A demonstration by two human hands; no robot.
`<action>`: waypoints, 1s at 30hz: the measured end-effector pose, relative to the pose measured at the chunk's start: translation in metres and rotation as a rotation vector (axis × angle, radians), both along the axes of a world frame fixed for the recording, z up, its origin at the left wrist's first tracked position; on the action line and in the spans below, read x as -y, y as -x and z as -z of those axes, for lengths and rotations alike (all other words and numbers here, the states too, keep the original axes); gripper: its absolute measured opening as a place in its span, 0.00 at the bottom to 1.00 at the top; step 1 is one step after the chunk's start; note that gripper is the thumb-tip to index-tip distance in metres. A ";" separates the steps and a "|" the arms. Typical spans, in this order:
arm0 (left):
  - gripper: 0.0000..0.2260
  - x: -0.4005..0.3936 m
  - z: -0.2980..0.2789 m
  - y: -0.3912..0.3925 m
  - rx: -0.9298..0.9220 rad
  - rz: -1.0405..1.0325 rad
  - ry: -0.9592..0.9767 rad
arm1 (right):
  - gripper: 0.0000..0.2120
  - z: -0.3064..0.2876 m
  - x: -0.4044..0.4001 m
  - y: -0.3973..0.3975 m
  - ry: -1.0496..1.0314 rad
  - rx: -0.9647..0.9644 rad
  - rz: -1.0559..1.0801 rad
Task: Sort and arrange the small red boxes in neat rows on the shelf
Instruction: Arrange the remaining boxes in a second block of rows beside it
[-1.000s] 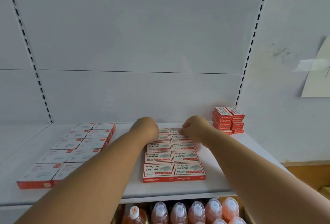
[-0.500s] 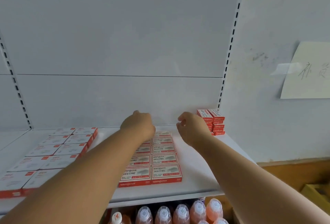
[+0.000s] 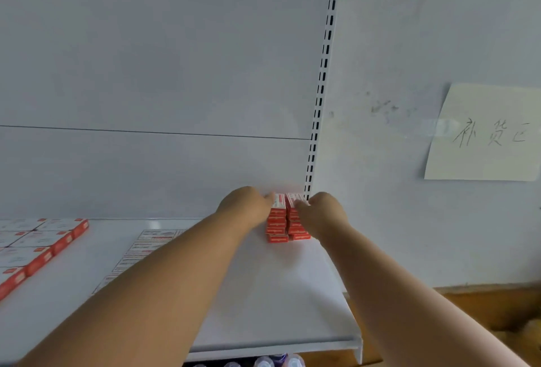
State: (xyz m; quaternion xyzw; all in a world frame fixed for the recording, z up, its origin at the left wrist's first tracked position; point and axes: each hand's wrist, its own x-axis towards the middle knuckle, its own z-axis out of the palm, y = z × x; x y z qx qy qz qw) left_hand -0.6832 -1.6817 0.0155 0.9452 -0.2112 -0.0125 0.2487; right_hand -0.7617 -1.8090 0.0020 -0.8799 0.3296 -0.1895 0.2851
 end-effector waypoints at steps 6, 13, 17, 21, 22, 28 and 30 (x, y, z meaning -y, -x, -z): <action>0.12 0.006 0.000 0.002 -0.034 -0.138 0.047 | 0.09 0.001 0.009 -0.001 -0.181 0.133 -0.097; 0.07 -0.009 -0.001 0.020 -0.259 -0.185 0.753 | 0.09 -0.009 -0.002 0.013 -0.721 0.513 -0.231; 0.08 -0.032 -0.006 0.035 -0.169 -0.195 0.906 | 0.07 -0.018 -0.015 0.023 -1.069 0.634 -0.337; 0.09 -0.068 -0.012 0.056 -0.050 -0.180 0.893 | 0.08 -0.016 -0.036 0.026 -1.082 0.671 -0.417; 0.09 -0.078 -0.012 0.059 -0.031 -0.176 0.873 | 0.08 -0.015 -0.044 0.028 -1.063 0.675 -0.429; 0.08 -0.158 -0.003 0.067 0.044 -0.133 0.704 | 0.08 -0.003 -0.106 0.039 -1.067 0.732 -0.440; 0.08 -0.191 0.002 0.063 0.090 -0.131 0.641 | 0.06 0.003 -0.126 0.043 -1.043 0.713 -0.443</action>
